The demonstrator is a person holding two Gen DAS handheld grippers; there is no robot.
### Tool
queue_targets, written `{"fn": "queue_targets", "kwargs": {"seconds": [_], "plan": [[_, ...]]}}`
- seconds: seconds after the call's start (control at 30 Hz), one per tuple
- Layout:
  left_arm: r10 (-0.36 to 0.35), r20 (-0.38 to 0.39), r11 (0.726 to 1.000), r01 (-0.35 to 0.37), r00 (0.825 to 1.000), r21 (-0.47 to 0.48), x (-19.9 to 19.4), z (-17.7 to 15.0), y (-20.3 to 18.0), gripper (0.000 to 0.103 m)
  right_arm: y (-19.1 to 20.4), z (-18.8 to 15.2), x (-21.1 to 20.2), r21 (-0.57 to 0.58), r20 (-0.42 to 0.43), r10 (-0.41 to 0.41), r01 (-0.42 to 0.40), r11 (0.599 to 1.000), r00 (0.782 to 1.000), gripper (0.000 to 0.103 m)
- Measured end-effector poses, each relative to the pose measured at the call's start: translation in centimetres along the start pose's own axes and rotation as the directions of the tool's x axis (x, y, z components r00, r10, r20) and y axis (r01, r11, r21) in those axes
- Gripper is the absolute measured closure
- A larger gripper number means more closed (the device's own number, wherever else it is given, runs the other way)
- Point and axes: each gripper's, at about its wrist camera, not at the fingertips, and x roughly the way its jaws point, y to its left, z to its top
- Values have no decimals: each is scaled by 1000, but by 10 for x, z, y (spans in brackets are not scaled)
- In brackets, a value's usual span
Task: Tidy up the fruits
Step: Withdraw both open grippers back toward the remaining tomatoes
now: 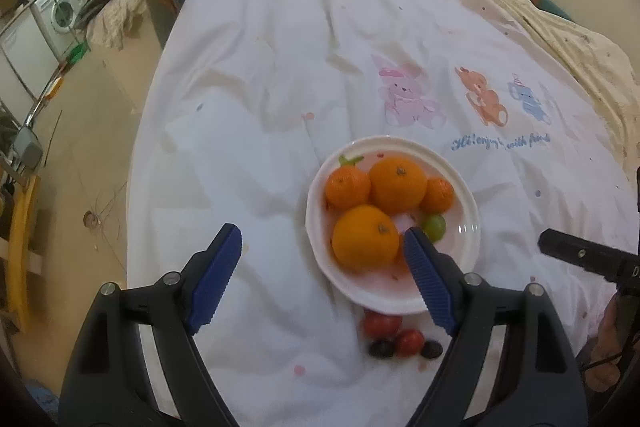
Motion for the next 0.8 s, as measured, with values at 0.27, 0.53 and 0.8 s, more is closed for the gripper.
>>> {"fn": "queue_targets", "kwargs": {"seconds": [0.27, 0.53, 0.8], "plan": [[3, 9, 1000, -3, 1000, 16, -19, -29, -2, 23, 1, -29, -8, 16, -1, -6, 6, 1000, 1000, 42], [-5, -13, 1000, 5, 1000, 1, -25, -56, -2, 23, 4, -53, -8, 10, -19, -31, 31, 999, 999, 42], [6, -21, 1000, -7, 1000, -28, -25, -71, 0, 23, 6, -65, -6, 1, -22, -67, 67, 998, 998, 42]]}}
